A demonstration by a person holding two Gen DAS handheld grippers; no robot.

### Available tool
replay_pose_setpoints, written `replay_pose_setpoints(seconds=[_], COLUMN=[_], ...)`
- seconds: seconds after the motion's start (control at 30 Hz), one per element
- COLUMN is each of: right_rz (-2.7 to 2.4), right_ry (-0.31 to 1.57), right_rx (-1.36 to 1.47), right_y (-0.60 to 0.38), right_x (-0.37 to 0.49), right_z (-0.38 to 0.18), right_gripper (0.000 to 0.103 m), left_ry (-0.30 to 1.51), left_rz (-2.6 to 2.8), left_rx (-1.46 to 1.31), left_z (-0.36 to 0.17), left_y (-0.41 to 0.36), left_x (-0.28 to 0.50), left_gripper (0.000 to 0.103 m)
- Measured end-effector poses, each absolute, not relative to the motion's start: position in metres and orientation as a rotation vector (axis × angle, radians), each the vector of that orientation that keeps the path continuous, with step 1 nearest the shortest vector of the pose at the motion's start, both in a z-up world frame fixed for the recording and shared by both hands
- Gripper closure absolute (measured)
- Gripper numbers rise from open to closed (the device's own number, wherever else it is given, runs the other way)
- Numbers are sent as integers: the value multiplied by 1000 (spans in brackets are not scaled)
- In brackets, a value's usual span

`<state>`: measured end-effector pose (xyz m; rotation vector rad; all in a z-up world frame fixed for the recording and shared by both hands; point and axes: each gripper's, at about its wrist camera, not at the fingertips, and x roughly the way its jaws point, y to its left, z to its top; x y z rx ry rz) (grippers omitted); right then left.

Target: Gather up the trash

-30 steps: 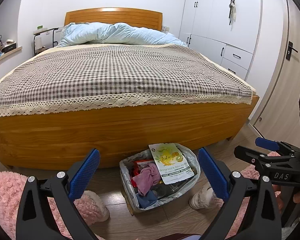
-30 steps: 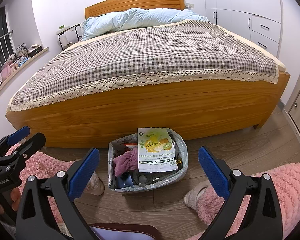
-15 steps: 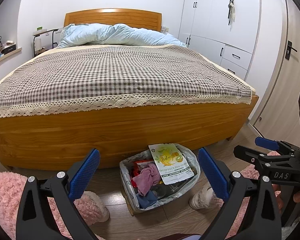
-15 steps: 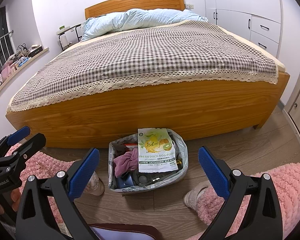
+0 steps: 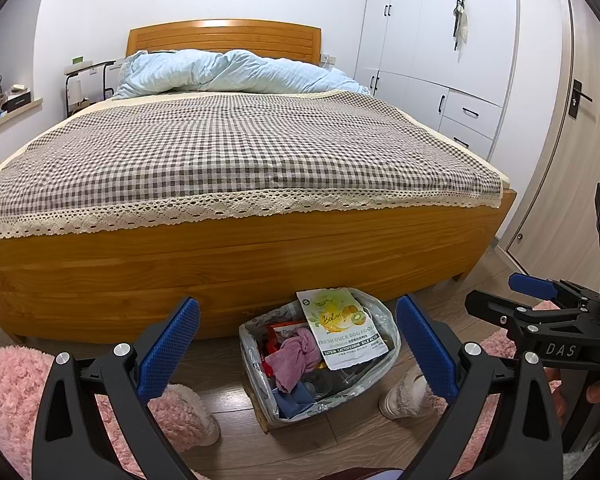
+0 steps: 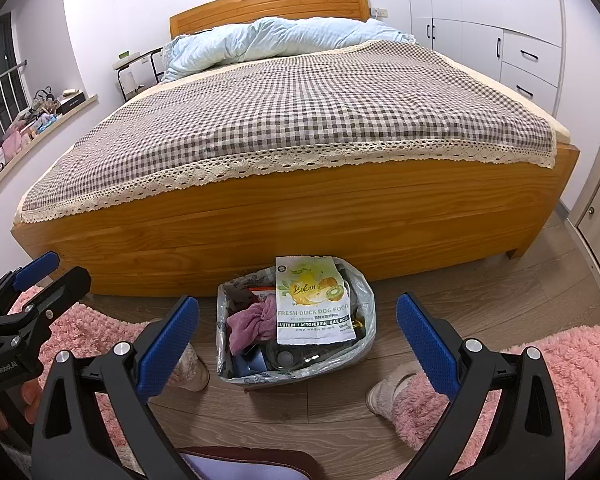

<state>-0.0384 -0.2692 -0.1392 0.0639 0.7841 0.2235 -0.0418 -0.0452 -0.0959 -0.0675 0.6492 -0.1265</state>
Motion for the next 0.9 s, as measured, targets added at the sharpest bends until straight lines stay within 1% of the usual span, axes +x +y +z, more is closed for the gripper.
replay_pose_setpoints(seconds=[0.9], right_rz=[239], right_ry=[816], right_rx=[62], right_y=[-262], right_x=[-31], right_z=[-146], right_gripper=[8], left_ry=[666], left_rz=[-143], left_rx=[-72], left_z=[-101], left_y=[-42], left_x=[-34], left_gripper=[7])
